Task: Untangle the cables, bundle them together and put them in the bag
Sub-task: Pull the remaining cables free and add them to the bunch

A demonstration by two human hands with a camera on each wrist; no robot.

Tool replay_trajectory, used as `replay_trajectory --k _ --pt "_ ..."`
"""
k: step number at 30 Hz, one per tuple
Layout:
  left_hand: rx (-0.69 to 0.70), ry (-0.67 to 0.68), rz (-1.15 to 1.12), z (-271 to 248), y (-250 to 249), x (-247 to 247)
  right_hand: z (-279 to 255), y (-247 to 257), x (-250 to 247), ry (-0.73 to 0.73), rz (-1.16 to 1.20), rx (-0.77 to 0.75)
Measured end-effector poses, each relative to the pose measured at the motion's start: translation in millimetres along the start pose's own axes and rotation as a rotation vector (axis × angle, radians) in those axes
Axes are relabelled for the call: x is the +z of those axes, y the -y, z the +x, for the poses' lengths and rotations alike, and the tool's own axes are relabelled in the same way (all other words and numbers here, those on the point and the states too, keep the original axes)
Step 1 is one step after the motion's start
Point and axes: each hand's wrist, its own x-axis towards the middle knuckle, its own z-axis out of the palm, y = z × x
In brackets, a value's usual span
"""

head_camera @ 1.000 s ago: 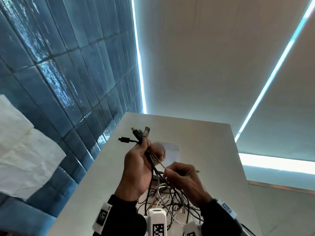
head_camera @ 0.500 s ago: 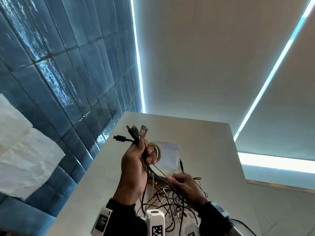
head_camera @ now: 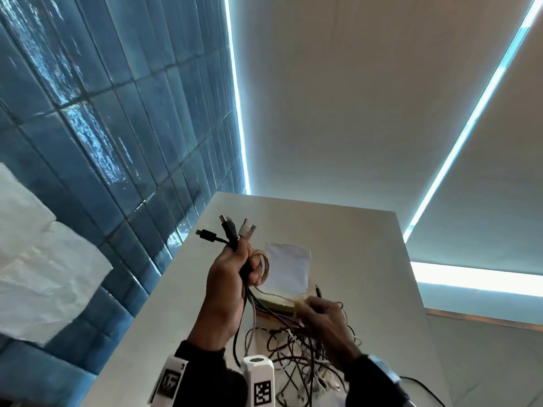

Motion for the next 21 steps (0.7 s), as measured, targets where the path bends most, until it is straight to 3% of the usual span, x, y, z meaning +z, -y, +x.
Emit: replay_trajectory --k 5,11,17,21 --pt "-0.134 0.014 0.227 1.4 10.6 4.5 5.1 39.6 3.3 -0.136 0.161 -0.09" --pt "-0.229 -0.014 0.413 1.8 24.2 10.9 -5.7 68.8 14.1 0.037 0.166 -0.265" --pt "-0.351 0.031 0.075 -4.6 15.8 17.2 -10.4 67.0 10.4 0.149 0.131 -0.263" --pt "-0.314 0.035 -0.212 -5.5 13.3 19.3 -9.0 63.2 7.9 0.238 0.084 -0.239"
